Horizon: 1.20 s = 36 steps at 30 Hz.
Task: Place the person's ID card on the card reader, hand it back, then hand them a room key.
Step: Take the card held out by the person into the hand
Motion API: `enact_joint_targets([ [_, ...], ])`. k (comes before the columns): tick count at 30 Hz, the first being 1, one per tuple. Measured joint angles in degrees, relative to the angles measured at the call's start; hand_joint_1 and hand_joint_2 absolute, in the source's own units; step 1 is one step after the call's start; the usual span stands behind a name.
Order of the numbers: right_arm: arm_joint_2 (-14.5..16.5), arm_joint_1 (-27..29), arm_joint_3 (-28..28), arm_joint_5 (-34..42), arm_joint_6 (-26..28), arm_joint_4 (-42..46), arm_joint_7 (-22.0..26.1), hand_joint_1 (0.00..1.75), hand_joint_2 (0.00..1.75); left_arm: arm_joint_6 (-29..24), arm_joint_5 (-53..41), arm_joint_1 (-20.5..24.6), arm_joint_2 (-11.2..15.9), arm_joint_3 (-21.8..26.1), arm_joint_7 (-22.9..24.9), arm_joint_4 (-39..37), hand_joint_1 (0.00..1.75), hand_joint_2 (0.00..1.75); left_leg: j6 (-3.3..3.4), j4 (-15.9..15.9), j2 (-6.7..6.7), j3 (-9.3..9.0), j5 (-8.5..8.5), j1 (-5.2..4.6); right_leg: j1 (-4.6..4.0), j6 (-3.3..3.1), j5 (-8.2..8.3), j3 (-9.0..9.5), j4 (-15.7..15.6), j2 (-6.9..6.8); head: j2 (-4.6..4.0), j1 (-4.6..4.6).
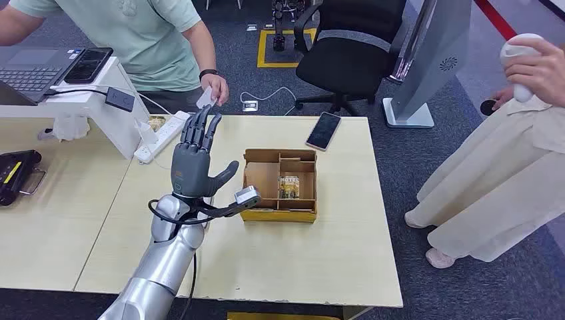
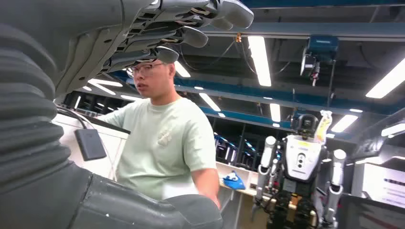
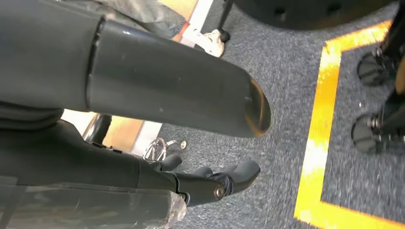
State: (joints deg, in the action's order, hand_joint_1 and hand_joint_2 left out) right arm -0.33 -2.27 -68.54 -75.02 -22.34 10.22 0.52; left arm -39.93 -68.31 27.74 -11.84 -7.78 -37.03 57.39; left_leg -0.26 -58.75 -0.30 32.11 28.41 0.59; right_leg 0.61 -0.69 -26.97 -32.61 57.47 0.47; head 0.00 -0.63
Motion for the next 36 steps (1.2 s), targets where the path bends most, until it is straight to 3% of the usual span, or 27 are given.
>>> enact_joint_targets([
  [22, -1.1, 0.3, -1.4, -0.7, -0.4, -0.4, 0.0, 0.0, 0.0, 0.0, 1.1, 1.8, -0.5, -1.0, -0.8, -3.5, 0.0, 1.75, 0.01, 0.0, -0.01, 0.0, 0.0, 0.01, -0.01, 0.0, 0.0, 0.0, 0.0, -0.02, 0.0, -0.01],
  [31, -1.5, -1.8, 0.5, -4.3, -1.7, -0.4, -1.6, 0.0, 0.0, 0.0, 3.2, 7.2, -3.8, -5.1, -0.7, -9.4, 0.0, 1.75, 0.01, -0.1, -0.01, 0.03, 0.0, 0.0, 0.0, 0.07, 0.05, 0.0, 0.0, -0.02, 0.0, 0.0],
  [36, -1.6, -2.3, 1.0, -4.6, -1.9, -0.4, -1.4, 0.0, 0.0, 0.0, 4.0, 8.4, -4.4, -6.5, -0.6, -11.3, 0.0, 1.75, 0.02, -0.1, -0.02, 0.04, 0.0, 0.0, 0.0, 0.07, 0.04, 0.0, 0.0, -0.03, 0.0, -0.01],
])
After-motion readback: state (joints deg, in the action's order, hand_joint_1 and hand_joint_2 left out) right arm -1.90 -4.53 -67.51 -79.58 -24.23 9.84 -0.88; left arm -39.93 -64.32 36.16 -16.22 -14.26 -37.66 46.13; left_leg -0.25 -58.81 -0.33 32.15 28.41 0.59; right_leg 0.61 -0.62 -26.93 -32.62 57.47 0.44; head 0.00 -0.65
